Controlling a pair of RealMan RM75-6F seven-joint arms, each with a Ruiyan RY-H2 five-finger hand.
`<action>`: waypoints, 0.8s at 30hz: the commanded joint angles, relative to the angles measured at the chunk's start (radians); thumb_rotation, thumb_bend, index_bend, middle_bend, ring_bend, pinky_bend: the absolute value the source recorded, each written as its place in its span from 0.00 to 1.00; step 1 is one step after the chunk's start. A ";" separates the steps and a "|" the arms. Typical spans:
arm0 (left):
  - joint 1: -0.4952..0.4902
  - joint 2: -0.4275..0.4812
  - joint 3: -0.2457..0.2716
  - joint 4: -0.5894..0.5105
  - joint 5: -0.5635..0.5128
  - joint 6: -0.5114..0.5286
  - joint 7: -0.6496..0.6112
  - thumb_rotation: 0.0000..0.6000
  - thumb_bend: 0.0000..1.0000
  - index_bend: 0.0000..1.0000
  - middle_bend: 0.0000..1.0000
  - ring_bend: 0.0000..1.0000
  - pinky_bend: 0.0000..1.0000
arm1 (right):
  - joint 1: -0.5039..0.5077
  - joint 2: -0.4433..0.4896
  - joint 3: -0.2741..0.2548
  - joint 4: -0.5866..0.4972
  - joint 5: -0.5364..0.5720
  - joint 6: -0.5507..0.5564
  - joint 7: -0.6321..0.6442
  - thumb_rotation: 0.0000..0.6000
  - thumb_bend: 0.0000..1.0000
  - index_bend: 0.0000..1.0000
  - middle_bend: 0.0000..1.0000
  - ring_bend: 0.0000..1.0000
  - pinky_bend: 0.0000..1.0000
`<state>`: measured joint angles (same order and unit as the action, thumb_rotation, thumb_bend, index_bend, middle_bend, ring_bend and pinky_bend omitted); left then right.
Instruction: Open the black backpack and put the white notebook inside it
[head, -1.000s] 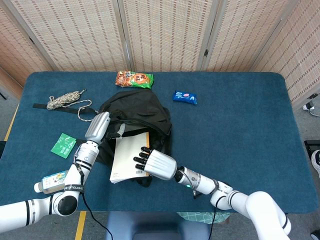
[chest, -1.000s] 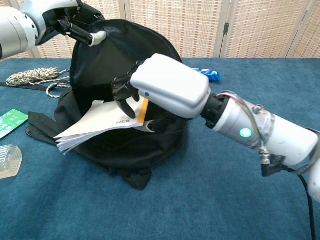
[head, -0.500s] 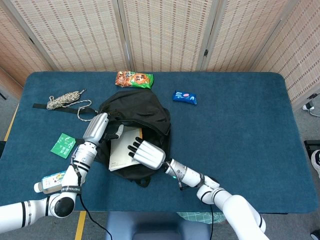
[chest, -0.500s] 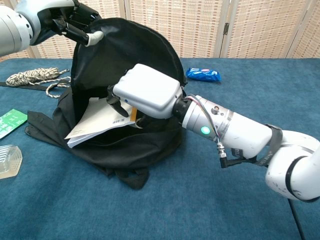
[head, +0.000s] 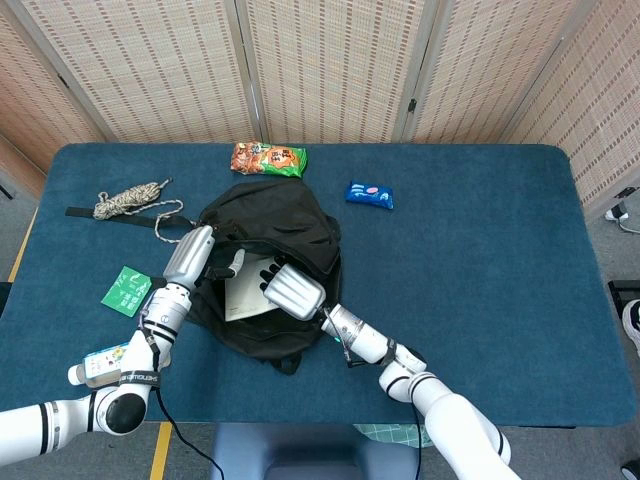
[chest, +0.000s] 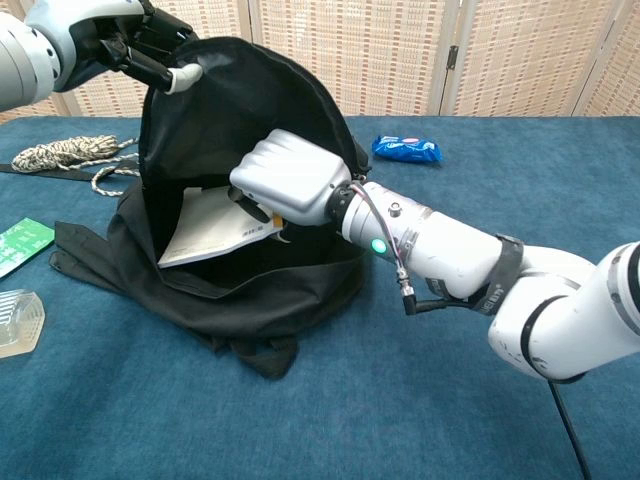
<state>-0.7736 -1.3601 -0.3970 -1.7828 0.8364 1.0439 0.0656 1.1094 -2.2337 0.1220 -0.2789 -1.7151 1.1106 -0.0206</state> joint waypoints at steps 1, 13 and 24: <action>-0.001 0.000 0.002 0.001 0.000 0.000 0.000 1.00 0.72 0.69 0.42 0.39 0.05 | 0.022 -0.018 0.012 0.024 0.031 -0.039 -0.048 1.00 0.63 0.77 0.47 0.52 0.39; -0.048 -0.015 -0.026 0.084 -0.090 -0.019 0.031 1.00 0.72 0.68 0.42 0.39 0.05 | 0.018 -0.033 0.028 -0.016 0.104 -0.082 -0.132 1.00 0.62 0.35 0.29 0.39 0.28; -0.146 -0.052 -0.075 0.233 -0.294 -0.062 0.114 1.00 0.72 0.68 0.42 0.38 0.05 | -0.012 0.009 0.043 -0.134 0.157 -0.099 -0.192 1.00 0.31 0.00 0.07 0.24 0.17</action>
<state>-0.9015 -1.4033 -0.4623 -1.5724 0.5673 0.9910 0.1630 1.1047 -2.2352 0.1639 -0.3943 -1.5648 1.0113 -0.2087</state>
